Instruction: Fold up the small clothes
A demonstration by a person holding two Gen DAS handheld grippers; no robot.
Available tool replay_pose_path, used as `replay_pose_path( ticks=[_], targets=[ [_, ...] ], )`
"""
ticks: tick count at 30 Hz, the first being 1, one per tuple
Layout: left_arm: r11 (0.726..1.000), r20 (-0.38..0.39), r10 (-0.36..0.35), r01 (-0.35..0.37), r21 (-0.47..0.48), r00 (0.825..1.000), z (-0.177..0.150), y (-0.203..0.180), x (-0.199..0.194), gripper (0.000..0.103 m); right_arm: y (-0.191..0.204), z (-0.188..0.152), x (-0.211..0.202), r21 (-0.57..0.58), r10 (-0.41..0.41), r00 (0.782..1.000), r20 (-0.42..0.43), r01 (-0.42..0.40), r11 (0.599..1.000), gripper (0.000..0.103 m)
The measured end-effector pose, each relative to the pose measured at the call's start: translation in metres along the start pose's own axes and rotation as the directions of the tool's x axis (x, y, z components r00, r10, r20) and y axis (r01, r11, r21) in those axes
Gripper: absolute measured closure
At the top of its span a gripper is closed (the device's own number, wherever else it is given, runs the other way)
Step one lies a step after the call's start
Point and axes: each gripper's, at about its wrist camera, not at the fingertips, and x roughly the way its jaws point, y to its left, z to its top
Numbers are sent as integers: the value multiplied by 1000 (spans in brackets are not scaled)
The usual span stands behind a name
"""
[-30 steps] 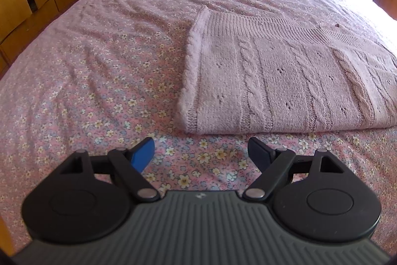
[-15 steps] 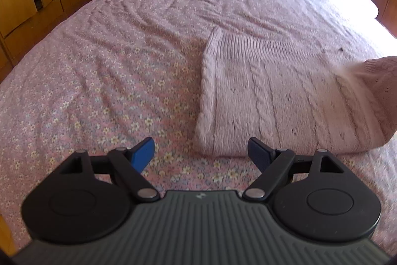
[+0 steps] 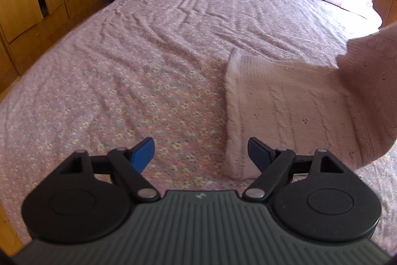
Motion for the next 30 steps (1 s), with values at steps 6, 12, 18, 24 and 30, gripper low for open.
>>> replay_pose_path(
  ticks=[6, 12, 18, 24, 30],
  targets=[
    [1000, 12, 24, -24, 2, 1000, 1, 18, -2, 19, 44, -19, 38, -56, 53, 996, -77, -57, 997, 71],
    [999, 3, 30, -30, -19, 1000, -3, 37, 2, 19, 80, -69, 89, -141, 32, 969, -244, -68, 988, 70],
    [999, -5, 36, -36, -30, 999, -7, 50, 9, 19, 100, -134, 130, -258, -57, 911, -409, -56, 964, 69],
    [999, 21, 16, -15, -32, 1000, -2, 52, 8, 19, 113, -158, 124, -304, -63, 910, -409, -71, 950, 44],
    [998, 71, -54, 55, -13, 996, 10, 38, 2, 19, 111, -142, 99, -282, -52, 925, -375, -60, 958, 34]
  ],
)
